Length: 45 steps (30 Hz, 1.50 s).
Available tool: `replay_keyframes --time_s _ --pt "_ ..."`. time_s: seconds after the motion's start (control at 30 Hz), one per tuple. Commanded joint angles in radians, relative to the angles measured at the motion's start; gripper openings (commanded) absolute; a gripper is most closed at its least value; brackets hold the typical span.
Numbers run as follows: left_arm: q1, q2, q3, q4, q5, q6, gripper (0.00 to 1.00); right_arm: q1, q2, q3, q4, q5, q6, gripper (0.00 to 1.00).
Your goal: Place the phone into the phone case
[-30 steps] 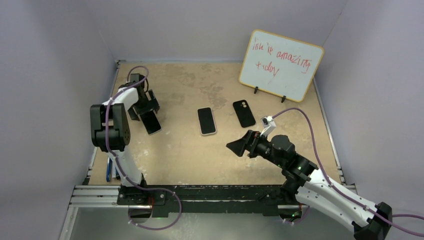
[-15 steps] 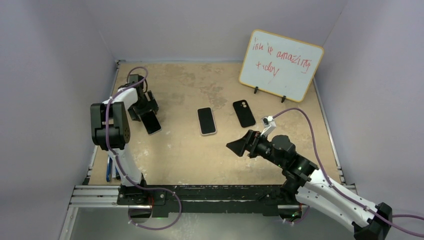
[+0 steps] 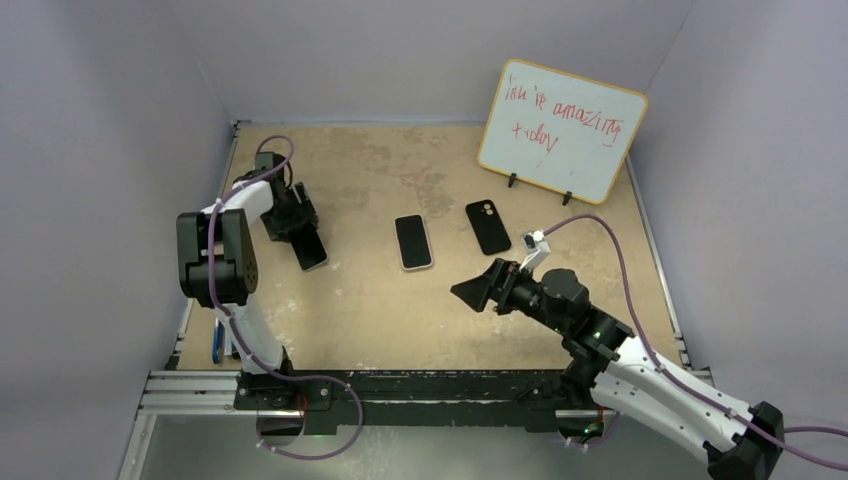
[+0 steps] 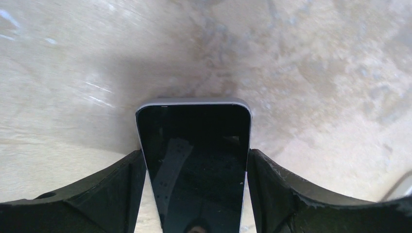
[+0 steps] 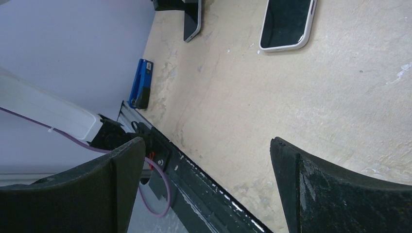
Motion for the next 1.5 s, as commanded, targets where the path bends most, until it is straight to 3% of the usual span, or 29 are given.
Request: replay_keyframes --time_s 0.0,0.27,0.43,0.63,0.9,1.47 --pt "-0.003 -0.072 -0.064 0.039 0.181 0.005 0.49 0.005 0.047 0.011 0.083 -0.029 0.01 0.98" --pt "-0.056 -0.184 -0.212 0.138 0.323 -0.024 0.46 0.005 0.129 -0.003 0.137 -0.06 0.009 0.97" --pt "-0.156 -0.262 -0.274 0.169 0.361 -0.046 0.44 0.005 0.214 0.007 0.206 -0.095 0.029 0.93" --pt "-0.224 -0.368 -0.394 0.304 0.482 -0.14 0.42 0.009 0.392 0.023 0.326 -0.163 0.059 0.75" --pt "-0.298 -0.477 -0.496 0.411 0.578 -0.25 0.41 0.038 0.527 0.144 0.331 -0.16 0.063 0.54" --pt "-0.511 -0.543 -0.503 0.468 0.498 -0.358 0.38 0.1 0.712 0.274 0.333 -0.14 0.072 0.56"
